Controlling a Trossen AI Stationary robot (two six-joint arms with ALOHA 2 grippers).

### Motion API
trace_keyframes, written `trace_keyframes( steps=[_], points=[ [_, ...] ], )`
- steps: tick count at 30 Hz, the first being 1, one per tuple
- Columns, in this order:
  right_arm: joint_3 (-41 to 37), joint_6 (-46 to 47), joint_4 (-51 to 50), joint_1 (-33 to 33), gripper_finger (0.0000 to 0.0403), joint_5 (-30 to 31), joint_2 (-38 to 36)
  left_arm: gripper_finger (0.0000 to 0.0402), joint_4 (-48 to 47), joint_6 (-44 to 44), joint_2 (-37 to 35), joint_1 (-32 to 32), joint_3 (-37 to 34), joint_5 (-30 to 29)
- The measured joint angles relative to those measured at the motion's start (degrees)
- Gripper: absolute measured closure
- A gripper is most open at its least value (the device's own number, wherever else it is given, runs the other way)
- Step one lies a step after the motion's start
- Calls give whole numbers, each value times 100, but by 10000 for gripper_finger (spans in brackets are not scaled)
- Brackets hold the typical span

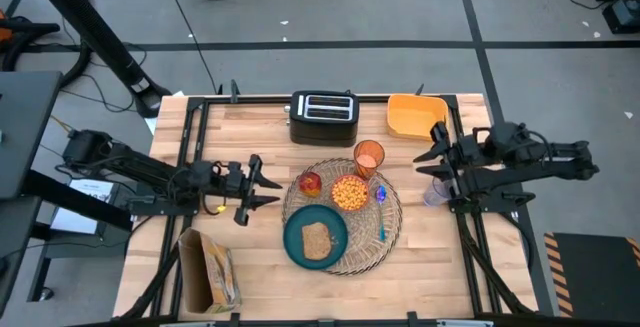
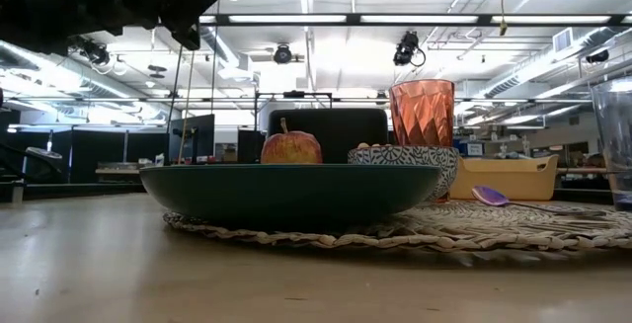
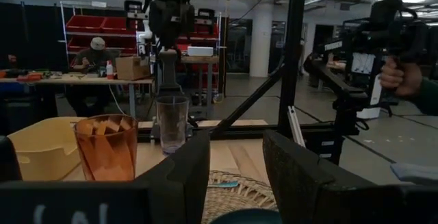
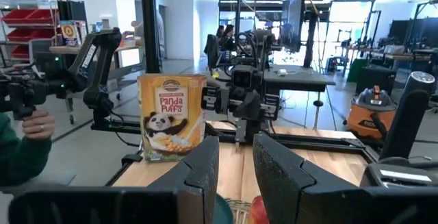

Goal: Arrange a breakfast setting
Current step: Return to Home Position

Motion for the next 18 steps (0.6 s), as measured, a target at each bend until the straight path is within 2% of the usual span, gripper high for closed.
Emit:
trace_keyframes(
  steps=[4, 10, 15, 18],
  points=[
    [-412, 56, 135, 0, 302, -28, -531, 257, -47, 24, -261, 0, -260, 68],
    [-1132, 196, 167, 0, 302, 0, -1424, 257, 785, 18, -831, 226, -1001, 745],
    [-1687, 172, 176, 2, 302, 144, -2156, 257, 531, -194, -1143, 498, -1213, 752],
    [-1911, 168, 348, 4, 302, 168, -2133, 257, 410, -389, -1162, 642, -1213, 760]
  ],
)
